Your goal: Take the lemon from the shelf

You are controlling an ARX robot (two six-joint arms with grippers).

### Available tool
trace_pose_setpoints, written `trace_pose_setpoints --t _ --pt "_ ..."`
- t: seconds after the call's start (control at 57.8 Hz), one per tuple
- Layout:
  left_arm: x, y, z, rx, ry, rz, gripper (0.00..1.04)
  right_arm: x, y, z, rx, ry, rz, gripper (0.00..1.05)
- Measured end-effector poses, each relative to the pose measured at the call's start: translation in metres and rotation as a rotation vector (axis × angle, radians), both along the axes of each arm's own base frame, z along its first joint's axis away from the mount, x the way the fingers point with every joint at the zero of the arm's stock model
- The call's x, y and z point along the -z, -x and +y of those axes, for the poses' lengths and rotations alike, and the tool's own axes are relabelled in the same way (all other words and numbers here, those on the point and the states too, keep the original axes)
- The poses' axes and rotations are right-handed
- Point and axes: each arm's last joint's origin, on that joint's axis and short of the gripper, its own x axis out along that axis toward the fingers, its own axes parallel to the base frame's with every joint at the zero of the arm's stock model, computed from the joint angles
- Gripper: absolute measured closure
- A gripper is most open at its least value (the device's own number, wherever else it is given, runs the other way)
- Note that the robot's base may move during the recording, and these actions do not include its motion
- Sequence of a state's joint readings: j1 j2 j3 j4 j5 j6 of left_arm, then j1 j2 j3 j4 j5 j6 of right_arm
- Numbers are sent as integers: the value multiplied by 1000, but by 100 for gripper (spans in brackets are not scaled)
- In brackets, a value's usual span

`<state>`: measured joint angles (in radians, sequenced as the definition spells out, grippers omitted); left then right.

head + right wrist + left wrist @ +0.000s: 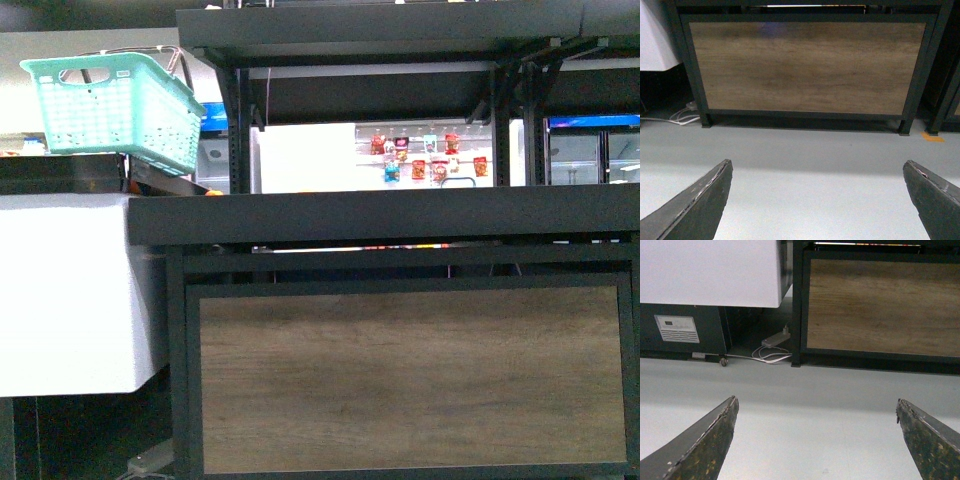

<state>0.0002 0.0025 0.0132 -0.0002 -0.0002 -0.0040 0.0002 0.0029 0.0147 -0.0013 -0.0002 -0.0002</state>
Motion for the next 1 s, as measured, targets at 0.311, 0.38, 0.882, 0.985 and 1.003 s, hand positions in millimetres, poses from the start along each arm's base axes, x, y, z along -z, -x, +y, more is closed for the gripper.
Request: trace_pose_setpoints --t 0.311,0.38,0.882,0.985,1.003 --pt "0 0 0 0 0 0 8 0 0 0 0 0 0 2" --pt "0 0 0 0 0 0 8 0 0 0 0 0 0 2" --pt "0 0 0 0 0 0 8 0 0 0 0 0 0 2" --pt "0 0 0 0 0 0 8 0 0 0 0 0 0 2" --pt "0 0 0 0 0 0 8 0 0 0 0 0 0 2"
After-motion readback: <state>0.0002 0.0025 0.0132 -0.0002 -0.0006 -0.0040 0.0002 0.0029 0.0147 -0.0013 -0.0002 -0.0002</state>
